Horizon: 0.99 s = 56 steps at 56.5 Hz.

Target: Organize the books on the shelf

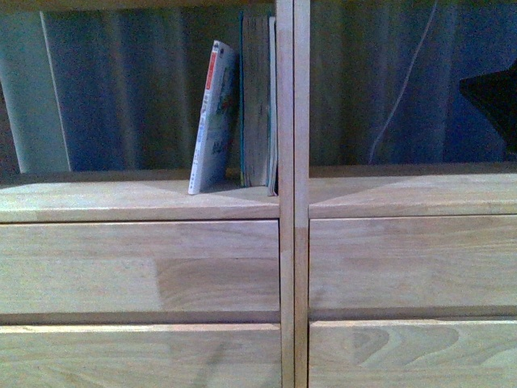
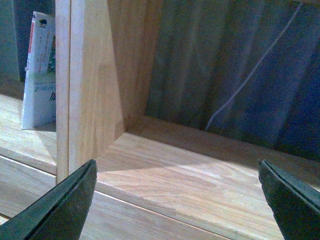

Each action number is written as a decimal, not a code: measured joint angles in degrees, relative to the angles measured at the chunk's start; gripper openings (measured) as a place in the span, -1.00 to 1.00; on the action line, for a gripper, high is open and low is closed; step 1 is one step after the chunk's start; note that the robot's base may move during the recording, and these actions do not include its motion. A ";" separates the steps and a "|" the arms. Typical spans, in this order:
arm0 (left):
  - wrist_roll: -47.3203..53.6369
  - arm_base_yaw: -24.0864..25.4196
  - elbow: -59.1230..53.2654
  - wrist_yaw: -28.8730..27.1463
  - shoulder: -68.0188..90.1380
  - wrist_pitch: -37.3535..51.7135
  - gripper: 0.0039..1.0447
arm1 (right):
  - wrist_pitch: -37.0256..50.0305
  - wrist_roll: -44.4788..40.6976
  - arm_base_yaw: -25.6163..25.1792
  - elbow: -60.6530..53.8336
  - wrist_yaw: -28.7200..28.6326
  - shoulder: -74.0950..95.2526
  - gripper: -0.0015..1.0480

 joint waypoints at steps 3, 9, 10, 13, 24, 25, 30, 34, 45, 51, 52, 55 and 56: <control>2.01 -1.44 0.55 -9.64 -1.22 -7.48 0.64 | -1.09 0.46 0.33 0.17 1.38 -0.22 0.84; 4.48 -1.46 -5.07 -19.23 -3.52 -11.23 0.30 | -13.49 5.29 0.79 -1.36 10.78 -3.98 0.53; 4.63 -1.09 -5.77 -19.10 -3.76 -11.13 0.27 | -13.86 5.84 0.72 -2.56 10.97 -4.79 0.47; 5.25 1.01 -8.98 -16.98 -5.31 -10.08 0.10 | -13.66 6.86 -0.33 -5.01 9.70 -6.27 0.34; 5.90 2.38 -17.49 -16.24 -10.84 -6.40 -0.55 | -10.19 8.48 -1.70 -15.39 9.20 -12.35 -0.29; 5.92 2.40 -18.25 -16.24 -11.28 -6.16 -0.62 | -9.90 8.50 -1.70 -16.22 9.16 -12.87 -0.35; 6.03 2.43 -20.98 -16.24 -12.90 -5.42 -0.89 | -9.09 8.52 -1.68 -19.37 8.98 -15.06 -0.62; 6.12 2.43 -23.12 -16.26 -14.47 -4.87 -0.95 | -8.57 8.55 -1.68 -21.92 8.98 -17.09 -0.85; 6.16 2.43 -28.59 -16.26 -19.34 -4.31 -0.95 | -8.46 8.70 -1.68 -28.61 8.98 -23.67 -0.94; 6.16 2.43 -30.45 -16.24 -21.57 -4.37 -0.95 | -9.35 8.70 -1.68 -30.95 9.01 -26.95 -0.94; 6.16 2.43 -30.75 -16.26 -21.97 -4.39 -0.95 | -9.60 8.70 -1.68 -31.34 9.01 -27.54 -0.94; 6.16 2.43 -31.39 -16.26 -22.91 -4.72 -0.95 | -10.23 8.70 -1.68 -32.22 8.98 -28.98 -0.94; 6.16 2.43 -31.63 -16.26 -23.28 -4.81 -0.95 | -10.49 8.70 -1.68 -32.54 9.01 -29.59 -0.94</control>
